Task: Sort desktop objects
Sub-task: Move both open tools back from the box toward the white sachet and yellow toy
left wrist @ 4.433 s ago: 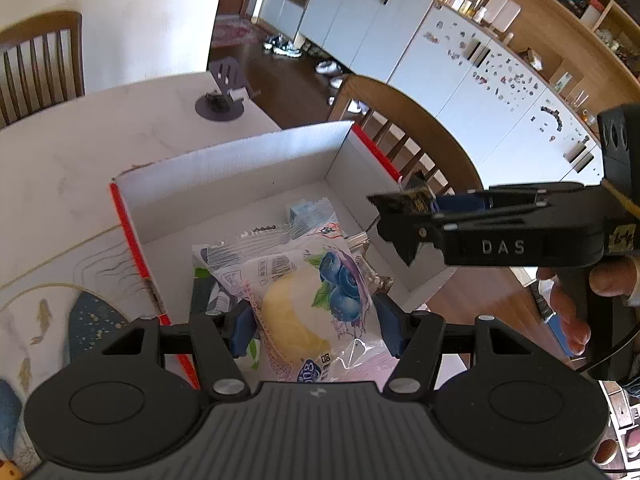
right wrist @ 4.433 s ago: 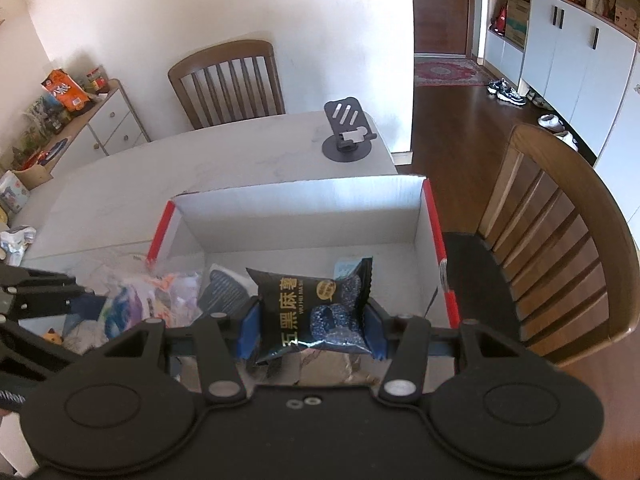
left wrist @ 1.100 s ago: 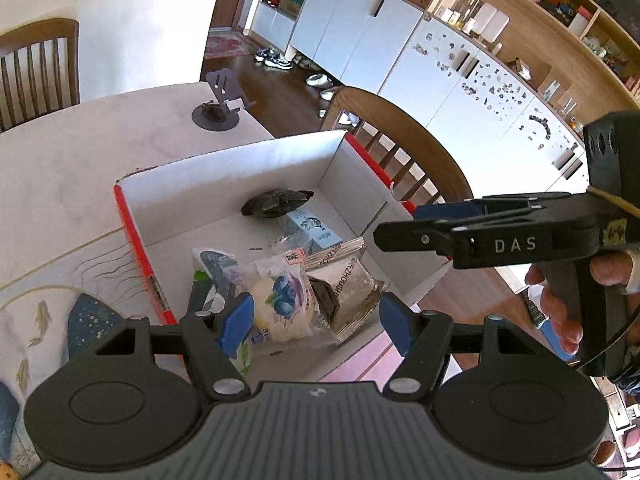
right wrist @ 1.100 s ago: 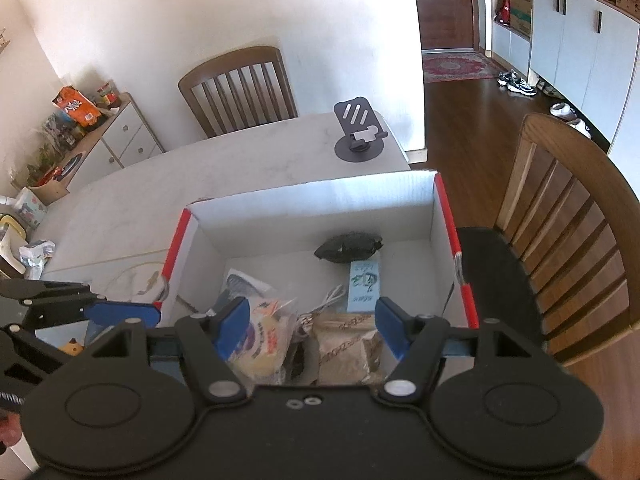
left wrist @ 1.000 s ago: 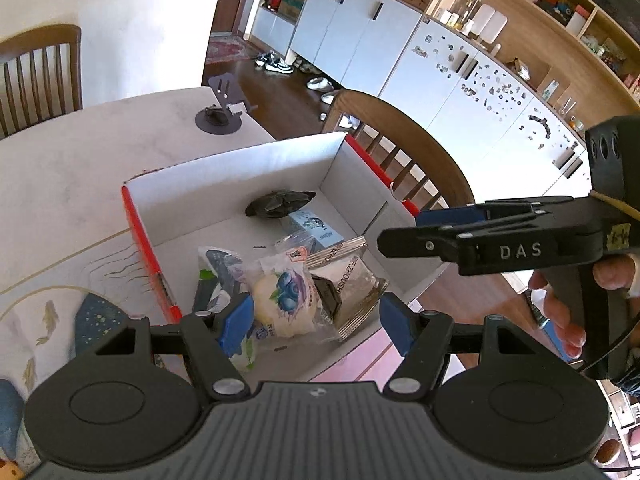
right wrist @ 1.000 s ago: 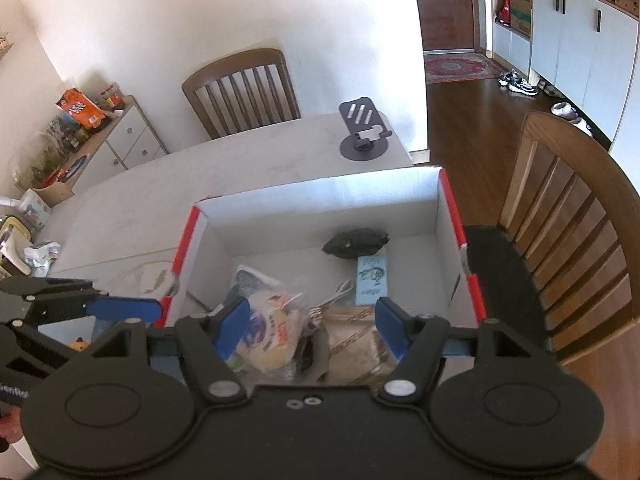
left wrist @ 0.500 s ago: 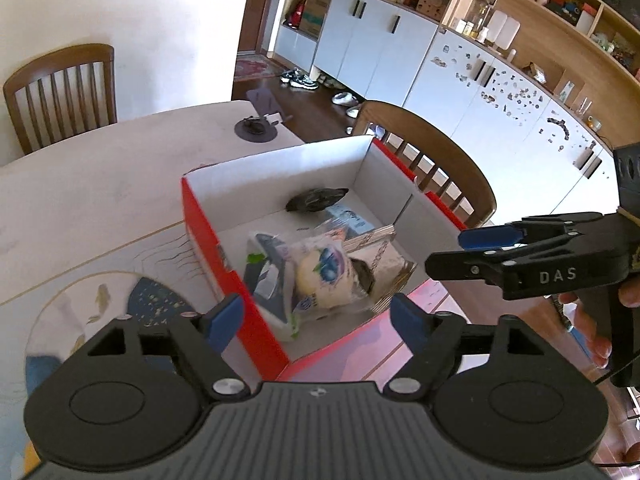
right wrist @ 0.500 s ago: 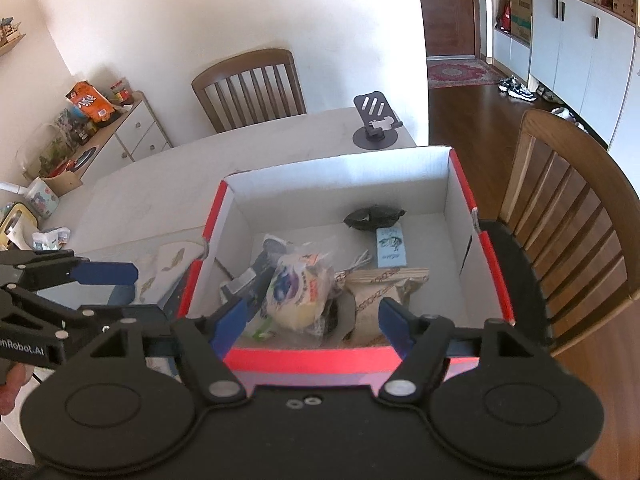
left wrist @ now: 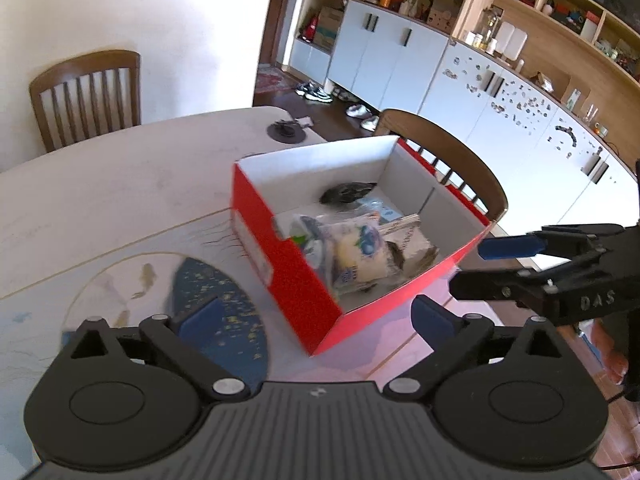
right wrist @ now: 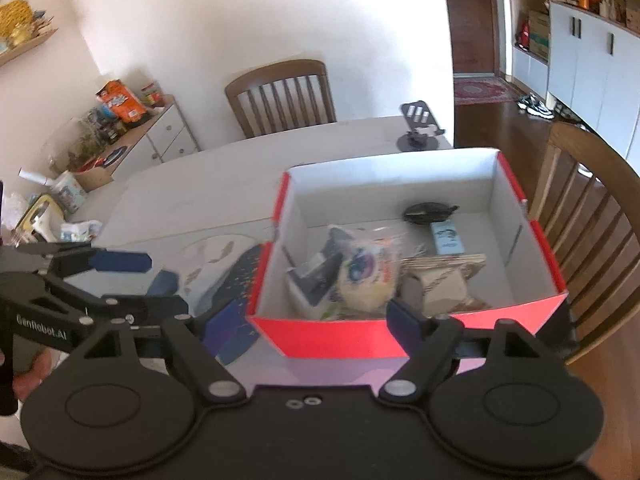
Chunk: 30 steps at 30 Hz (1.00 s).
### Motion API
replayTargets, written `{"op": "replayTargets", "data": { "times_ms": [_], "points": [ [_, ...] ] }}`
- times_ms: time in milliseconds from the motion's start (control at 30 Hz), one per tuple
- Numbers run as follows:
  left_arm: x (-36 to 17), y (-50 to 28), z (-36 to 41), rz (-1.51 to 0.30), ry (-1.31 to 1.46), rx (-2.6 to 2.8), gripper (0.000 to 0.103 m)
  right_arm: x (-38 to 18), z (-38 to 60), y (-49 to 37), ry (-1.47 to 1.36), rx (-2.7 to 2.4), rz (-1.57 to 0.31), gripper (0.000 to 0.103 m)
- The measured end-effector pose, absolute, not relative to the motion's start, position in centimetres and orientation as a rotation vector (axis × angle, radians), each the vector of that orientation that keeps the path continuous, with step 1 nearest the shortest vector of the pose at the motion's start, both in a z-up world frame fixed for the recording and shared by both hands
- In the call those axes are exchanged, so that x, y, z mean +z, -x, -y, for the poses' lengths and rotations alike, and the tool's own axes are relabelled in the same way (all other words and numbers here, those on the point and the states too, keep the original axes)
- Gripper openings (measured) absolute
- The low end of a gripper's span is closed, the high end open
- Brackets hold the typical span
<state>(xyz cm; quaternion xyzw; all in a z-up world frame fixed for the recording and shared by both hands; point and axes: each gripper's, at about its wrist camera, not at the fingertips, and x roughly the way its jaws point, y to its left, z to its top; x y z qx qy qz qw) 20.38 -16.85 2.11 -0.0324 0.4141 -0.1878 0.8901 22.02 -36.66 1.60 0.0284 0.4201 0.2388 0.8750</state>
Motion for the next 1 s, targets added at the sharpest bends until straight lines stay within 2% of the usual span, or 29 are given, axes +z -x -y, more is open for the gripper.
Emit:
{"op": "replayTargets", "data": {
  "times_ms": [1000],
  "points": [
    [-1.8, -19.0, -1.6, -0.962, 0.137, -0.214, 0.102, -3.7, 17.3, -13.8, 0.066, 0.672, -0.979, 0.084]
  ]
}}
